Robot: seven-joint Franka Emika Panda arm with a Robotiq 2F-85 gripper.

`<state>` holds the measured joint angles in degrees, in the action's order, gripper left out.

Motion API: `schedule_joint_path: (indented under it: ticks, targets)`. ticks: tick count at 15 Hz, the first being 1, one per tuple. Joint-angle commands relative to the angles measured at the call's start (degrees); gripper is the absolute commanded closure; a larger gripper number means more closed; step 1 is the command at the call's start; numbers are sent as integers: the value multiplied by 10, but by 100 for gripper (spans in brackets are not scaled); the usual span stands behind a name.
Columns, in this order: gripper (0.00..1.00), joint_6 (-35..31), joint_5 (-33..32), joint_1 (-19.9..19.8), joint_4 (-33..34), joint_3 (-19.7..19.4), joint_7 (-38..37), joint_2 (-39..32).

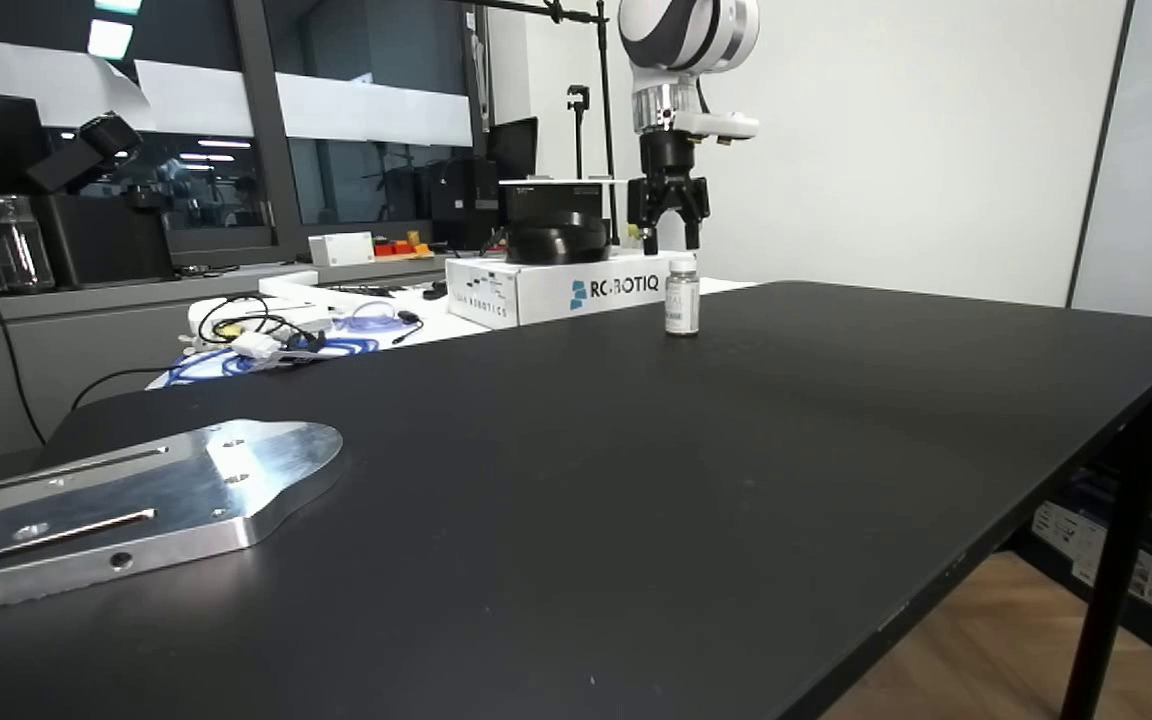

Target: Move the bottle towards you

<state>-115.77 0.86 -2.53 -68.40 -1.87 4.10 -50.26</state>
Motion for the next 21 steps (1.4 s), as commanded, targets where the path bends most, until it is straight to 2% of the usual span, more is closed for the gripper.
schedule_joint_path:
  ticks: [1,11,12,21]
  targets:
    - [0,31,5,-2,52,6,-20,-26]
    - [0,30,4,-1,37,3,-35,-25]
    - [0,15,0,-2,24,8,-11,-20]
    - [0,12,-6,-1,22,5,-7,-25]
